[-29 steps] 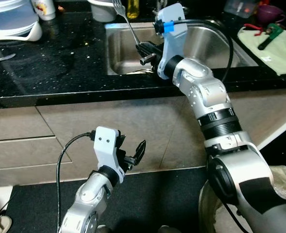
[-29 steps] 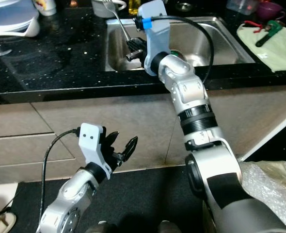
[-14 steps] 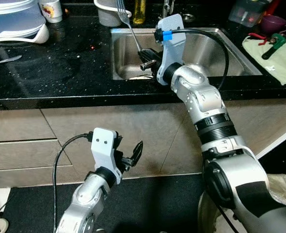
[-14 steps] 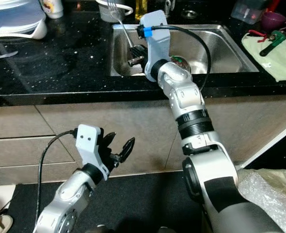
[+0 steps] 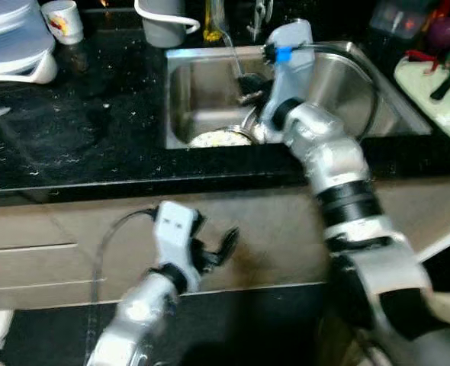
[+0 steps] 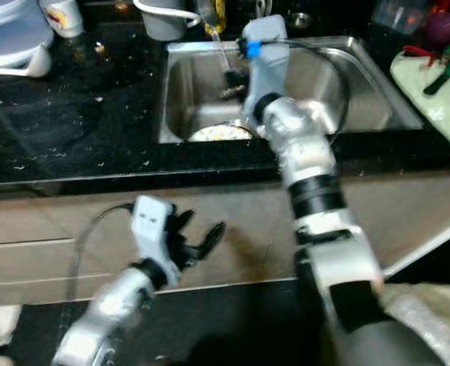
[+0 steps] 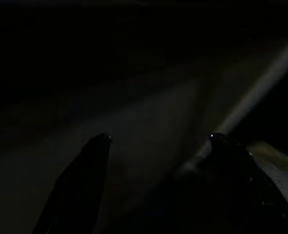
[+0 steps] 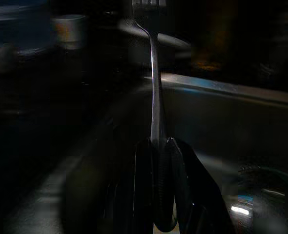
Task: Kitchen organization
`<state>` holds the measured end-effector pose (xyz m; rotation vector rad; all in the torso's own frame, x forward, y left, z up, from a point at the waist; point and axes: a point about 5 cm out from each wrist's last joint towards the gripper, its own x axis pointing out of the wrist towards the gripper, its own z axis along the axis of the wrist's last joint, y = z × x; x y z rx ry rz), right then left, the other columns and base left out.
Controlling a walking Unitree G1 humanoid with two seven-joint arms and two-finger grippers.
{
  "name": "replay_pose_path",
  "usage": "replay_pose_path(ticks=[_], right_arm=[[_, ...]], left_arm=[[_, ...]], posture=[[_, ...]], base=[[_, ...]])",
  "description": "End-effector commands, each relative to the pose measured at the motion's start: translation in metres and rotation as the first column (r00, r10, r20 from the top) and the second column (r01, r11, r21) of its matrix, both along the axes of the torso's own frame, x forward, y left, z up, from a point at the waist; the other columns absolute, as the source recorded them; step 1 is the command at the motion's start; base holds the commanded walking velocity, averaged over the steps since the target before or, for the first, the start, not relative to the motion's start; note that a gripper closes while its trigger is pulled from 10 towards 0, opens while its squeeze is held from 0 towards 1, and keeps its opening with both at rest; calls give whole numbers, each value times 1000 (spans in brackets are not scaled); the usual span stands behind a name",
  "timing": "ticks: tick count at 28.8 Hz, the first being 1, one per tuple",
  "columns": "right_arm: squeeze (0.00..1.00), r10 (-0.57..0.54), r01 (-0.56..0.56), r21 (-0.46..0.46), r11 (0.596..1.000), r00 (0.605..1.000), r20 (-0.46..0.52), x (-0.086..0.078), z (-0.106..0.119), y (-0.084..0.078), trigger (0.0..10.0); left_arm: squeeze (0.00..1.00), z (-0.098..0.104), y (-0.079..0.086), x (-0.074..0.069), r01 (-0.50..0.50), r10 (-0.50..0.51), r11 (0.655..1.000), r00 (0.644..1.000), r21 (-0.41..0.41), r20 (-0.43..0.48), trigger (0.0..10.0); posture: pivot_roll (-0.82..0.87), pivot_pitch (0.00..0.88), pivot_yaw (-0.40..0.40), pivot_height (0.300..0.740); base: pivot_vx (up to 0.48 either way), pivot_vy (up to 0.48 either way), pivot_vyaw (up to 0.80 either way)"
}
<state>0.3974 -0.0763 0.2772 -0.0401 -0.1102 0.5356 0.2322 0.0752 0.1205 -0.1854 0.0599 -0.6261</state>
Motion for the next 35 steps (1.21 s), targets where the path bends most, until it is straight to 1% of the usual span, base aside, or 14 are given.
replay_pose_path(ticks=[1, 9, 13, 14, 16, 18, 20, 24, 26, 27, 29, 32, 34, 35], right_arm=[[0, -48, 47, 14, 999, 999, 9, 2, 2, -16, 10000], [0, -63, 63, -21, 998, 998, 28, 3, 3, -18, 10000], [0, -61, 83, -309, 947, 995, 78, 7, -1, -9, 10000], [0, -61, 83, -309, 947, 995, 78, 7, -1, -9, 10000], [0, -5, 27, -506, 862, 999, 44, 9, -11, 2, 10000], [0, 12, 1, -547, 837, 1000, 20, 9, -15, 6, 10000], [0, 35, -41, -623, 781, 999, -22, 9, -25, 12, 10000], [0, 33, -51, -657, 752, 999, -40, 9, -29, 14, 10000], [0, 26, -86, -754, 651, 995, -91, 9, -44, 16, 10000], [0, 17, -105, -846, 523, 993, -113, 9, -56, 14, 10000], [0, 7, -95, -898, 430, 995, -102, 10, -61, 11, 10000], [0, -7, -89, -911, 404, 995, -100, 11, -63, 8, 10000], [0, -19, -86, -895, 439, 994, -105, 12, -63, 9, 10000], [843, -18, -86, -877, 473, 994, -108, 12, -62, 11, 10000]], left_arm=[[0, 0, -10, -7, 79, -79, 997, 997, -20, -4, 10000], [0, 2, -15, -11, 127, -126, 992, 992, -16, 15, 10000], [0, 0, -20, -17, 195, -195, 981, 981, -19, -2, 10000], [0, 0, -20, -17, 195, -195, 981, 981, -19, -2, 10000], [0, -1, -22, -19, 215, -216, 976, 976, -30, -18, 10000], [0, 0, -23, -21, 232, -233, 972, 972, -35, -21, 10000], [0, 0, -25, -26, 261, -262, 965, 965, -41, -33, 10000], [0, 0, -25, -28, 267, -269, 963, 963, -42, -37, 10000], [0, 1, -25, -32, 271, -273, 961, 961, -45, -42, 10000], [0, 1, -24, -34, 270, -272, 962, 961, -46, -46, 10000], [0, 1, -24, -35, 267, -270, 962, 962, -47, -48, 10000], [0, 2, -24, -35, 262, -264, 964, 963, -48, -48, 10000], [0, 2, -24, -35, 255, -257, 966, 965, -50, -48, 10000], [0, 3, -23, -35, 253, -255, 966, 966, -51, -49, 10000]], posture=[[32, 55, -54, 740], [33, 51, -53, 740], [32, 51, -59, 740], [32, 51, -59, 740], [32, 55, -64, 740], [33, 57, -67, 740], [35, 63, -71, 740], [37, 66, -75, 740], [39, 75, -84, 740], [40, 80, -88, 740], [43, 82, -92, 740], [45, 84, -96, 740], [45, 88, -99, 740], [45, 88, -99, 740]], base=[[356, 0, 0], [157, 0, 0], [0, 0, 0], [0, 0, 0], [0, 0, 0], [0, 0, 0], [0, 0, 0], [0, 0, 0], [0, 0, 0], [0, 0, 0], [0, 0, 0], [0, 0, 0], [0, 0, 0], [0, 0, 0]])
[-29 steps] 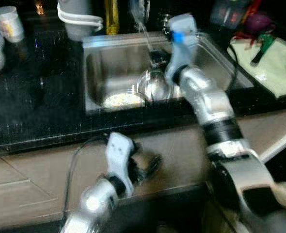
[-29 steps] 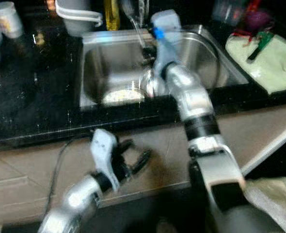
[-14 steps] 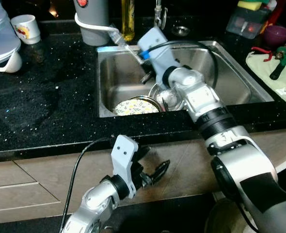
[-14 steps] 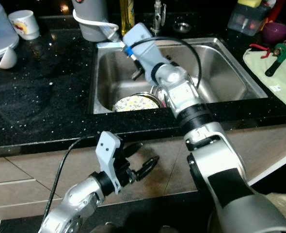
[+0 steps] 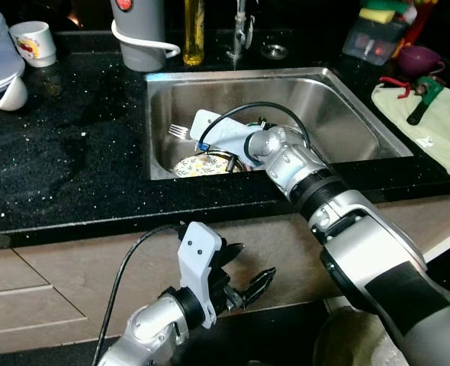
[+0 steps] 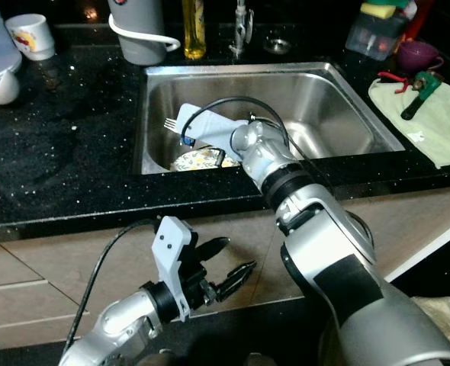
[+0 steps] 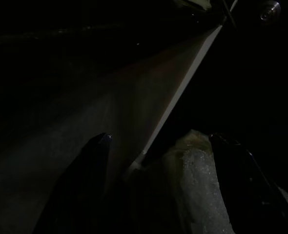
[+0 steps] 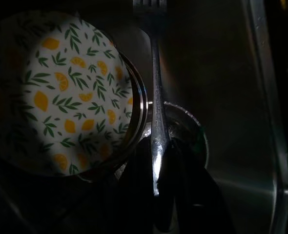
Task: Kitchen organization
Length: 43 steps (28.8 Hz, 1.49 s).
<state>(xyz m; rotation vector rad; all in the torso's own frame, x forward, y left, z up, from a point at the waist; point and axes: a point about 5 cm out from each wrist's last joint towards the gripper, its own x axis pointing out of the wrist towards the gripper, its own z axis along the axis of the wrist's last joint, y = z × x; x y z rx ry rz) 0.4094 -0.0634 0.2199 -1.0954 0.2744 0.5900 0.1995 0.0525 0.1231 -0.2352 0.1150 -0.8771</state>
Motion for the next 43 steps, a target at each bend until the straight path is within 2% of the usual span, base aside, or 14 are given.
replay_pose_path(ticks=[1, 3, 7, 8, 9, 12, 15, 25, 26, 27, 28, 35, 39, 43], right_arm=[[1000, -25, 25, 76, 997, 1000, -11, 1, -2, 0, 10000], [1000, -29, 29, 106, 994, 1000, -4, 1, 0, 1, 10000], [1000, -34, 16, 371, 928, 998, 43, 4, 20, 8, 10000], [255, -31, 9, 429, 903, 999, 44, 4, 25, 7, 10000], [0, -21, -1, 499, 866, 999, 38, 4, 30, 5, 10000], [0, 23, -37, 775, 631, 999, 29, 4, 50, -5, 10000], [0, 167, -157, 950, 269, 979, 114, -11, 67, -19, 10000], [0, 278, -166, 986, -19, 946, 165, -35, 56, -25, 10000], [0, 330, -186, 977, -105, 920, 211, -44, 58, -25, 10000], [0, 426, -194, 938, -288, 851, 307, -68, 61, -28, 10000], [0, 447, -193, 925, -328, 831, 332, -74, 62, -29, 10000], [0, 509, -165, 874, -456, 757, 409, -118, 58, -36, 10000], [0, 437, -130, 848, -514, 811, 389, -123, 48, -53, 10000], [0, 405, -109, 875, -472, 855, 325, -130, 28, -66, 10000]], left_arm=[[0, 0, -1, -2, 3, -3, 1000, 1000, -1, -10, 10000], [0, 0, -1, -2, 3, -3, 1000, 1000, -1, -10, 10000], [0, 1, 0, -3, 2, -2, 1000, 1000, 0, -13, 10000], [0, 1, 0, -3, 2, -2, 1000, 1000, 0, -13, 10000], [0, 1, 1, -3, 2, -2, 1000, 1000, 1, -12, 10000], [0, 1, 2, -1, -1, 1, 1000, 1000, 3, -5, 10000], [0, 4, 5, 0, -14, 14, 1000, 1000, 7, 19, 10000], [0, 9, 13, 5, -66, 64, 997, 997, 46, 52, 10000], [0, 10, 13, 5, -66, 63, 996, 997, 57, 55, 10000], [0, 10, 14, 5, -68, 64, 995, 996, 74, 59, 10000], [0, 10, 15, 5, -69, 65, 995, 996, 78, 60, 10000], [0, 12, 22, 10, -127, 116, 986, 988, 112, 100, 10000], [0, 14, 21, 11, -142, 130, 983, 985, 115, 113, 10000], [0, 14, 20, 7, -134, 122, 984, 987, 115, 106, 10000]], posture=[[45, 88, -99, 740], [45, 88, -99, 740], [44, 87, -93, 740], [44, 87, -93, 740], [44, 87, -93, 740], [43, 86, -86, 740], [43, 85, -77, 740], [48, 81, -65, 740], [51, 80, -66, 740], [60, 79, -64, 740], [60, 79, -64, 740], [53, 88, -51, 740], [54, 88, -48, 740], [54, 90, -44, 740]], base=[[0, 0, 0], [0, 0, 0], [0, 0, 0], [0, 0, 0], [0, 0, 0], [0, 0, 0], [0, 0, 0], [0, 0, 0], [0, 0, 0], [0, 0, 0], [0, 0, 0], [0, 0, 0], [0, 0, 0], [0, 0, 0]])
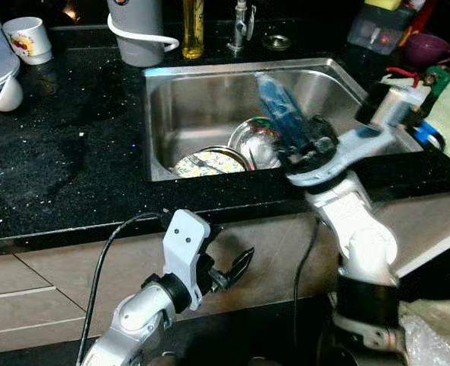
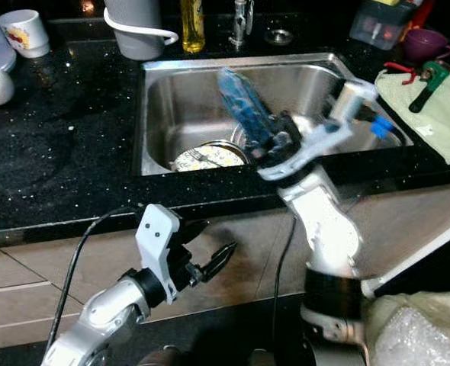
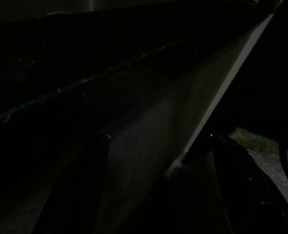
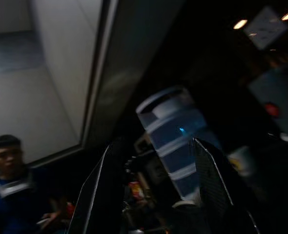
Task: Kitchen organization
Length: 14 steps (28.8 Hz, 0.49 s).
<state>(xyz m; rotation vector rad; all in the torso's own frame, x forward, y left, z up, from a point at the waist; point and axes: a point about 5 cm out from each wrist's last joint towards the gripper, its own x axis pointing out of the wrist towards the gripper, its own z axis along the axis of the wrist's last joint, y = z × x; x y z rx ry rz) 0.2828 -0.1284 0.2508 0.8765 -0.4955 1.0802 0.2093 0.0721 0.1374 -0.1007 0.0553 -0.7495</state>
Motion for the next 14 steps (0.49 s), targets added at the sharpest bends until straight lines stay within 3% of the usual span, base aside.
replay_pose_path(ticks=[1, 4, 5, 7, 10, 14], right_arm=[[0, 2, -2, -22, 1000, 1000, -5, -3, -3, -1, 10000], [0, -10, 5, -79, 997, 998, -63, -11, -22, -6, 10000], [0, -87, 67, -141, 988, 986, -145, -8, -37, -7, 10000], [0, -157, 121, -187, 975, 969, -191, -4, -46, -8, 10000], [0, -256, 211, -195, 958, 935, -247, 2, -54, -18, 10000], [0, -261, 215, -195, 957, 932, -253, -2, -57, -22, 10000]], left_arm=[[0, 0, 0, -3, 0, 0, 1000, 1000, 18, 1, 10000], [0, -2, 0, -7, 5, -5, 1000, 1000, 27, -10, 10000], [0, -3, 1, -8, 3, -3, 999, 1000, 42, -12, 10000], [0, -4, 2, -8, 0, 1, 999, 1000, 50, -10, 10000], [0, -3, 3, -8, -13, 13, 999, 1000, 53, -4, 10000], [0, -3, 6, -8, -32, 32, 998, 999, 58, -2, 10000]], posture=[[54, 90, -44, 740], [53, 89, -42, 740], [56, 88, -41, 740], [57, 88, -41, 740], [62, 86, -41, 740], [59, 84, -36, 740]], base=[[0, 0, 0], [0, 0, 0], [0, 0, 0], [0, 0, 0], [0, 0, 0], [0, 0, 0]])
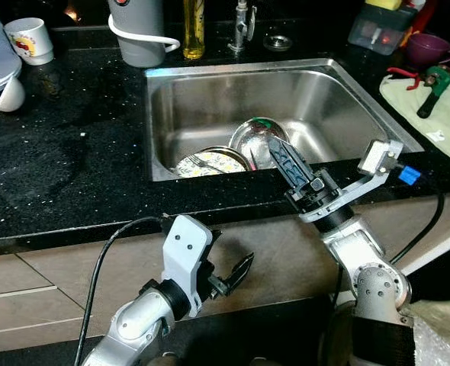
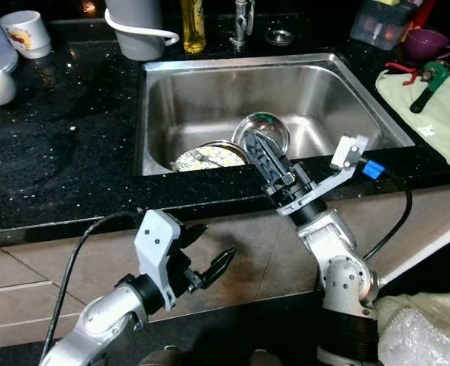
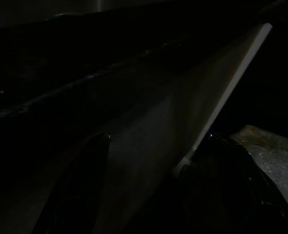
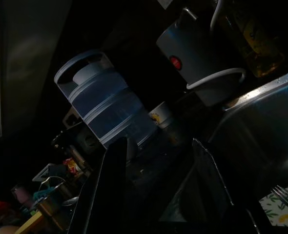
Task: Kitchen organization
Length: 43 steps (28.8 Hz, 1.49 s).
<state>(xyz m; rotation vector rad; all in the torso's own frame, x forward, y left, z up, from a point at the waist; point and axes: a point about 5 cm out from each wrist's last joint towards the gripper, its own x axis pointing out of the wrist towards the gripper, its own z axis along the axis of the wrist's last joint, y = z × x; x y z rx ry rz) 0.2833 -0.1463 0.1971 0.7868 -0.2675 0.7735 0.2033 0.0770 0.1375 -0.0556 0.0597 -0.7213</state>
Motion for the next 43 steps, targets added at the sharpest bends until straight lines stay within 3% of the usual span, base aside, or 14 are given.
replay_pose_path(ticks=[1, 14, 19, 20, 22, 29, 38, 43], right_arm=[[0, -20, 20, -6, 1000, 1000, -12, -4, -4, -4, 10000], [0, -16, 16, -25, 1000, 999, -34, -4, -9, 5, 10000], [0, -29, 24, -94, 995, 998, -53, 0, -14, 10, 10000], [0, -50, 32, -214, 976, 995, -81, 4, -22, 16, 10000], [0, -62, 36, -265, 964, 994, -92, 5, -26, 18, 10000], [0, -75, 31, -338, 941, 990, -118, 7, -37, 17, 10000], [0, -74, 35, -347, 937, 992, -101, 9, -36, 17, 10000], [0, -91, 52, -369, 928, 992, -89, 12, -36, 14, 10000]], left_arm=[[0, -3, 2, -2, -10, 10, 1000, 1000, 17, -15, 10000], [0, -5, -1, -6, -13, 14, 998, 1000, 54, -19, 10000], [0, -5, -1, -5, -16, 17, 998, 1000, 53, -19, 10000], [0, -5, -1, -5, -23, 24, 998, 1000, 50, -16, 10000], [0, -4, -1, -4, -26, 27, 998, 1000, 48, -15, 10000], [0, 3, 9, 6, -113, 112, 993, 993, 19, 25, 10000], [0, 13, 17, 15, -189, 186, 982, 978, 16, 92, 10000], [0, 23, 32, 26, -316, 309, 949, 937, 17, 166, 10000]], posture=[[58, 89, -35, 740], [58, 104, -32, 740], [58, 104, -32, 740], [59, 105, -33, 740], [59, 105, -33, 740], [59, 103, -36, 740], [57, 100, -37, 740], [55, 97, -40, 740]], base=[[0, 0, 0], [-198, 0, 0], [-345, 0, 0], [-345, 0, 0], [-345, 0, 0], [-41, 0, 204], [0, 0, 800], [0, 0, 800]])
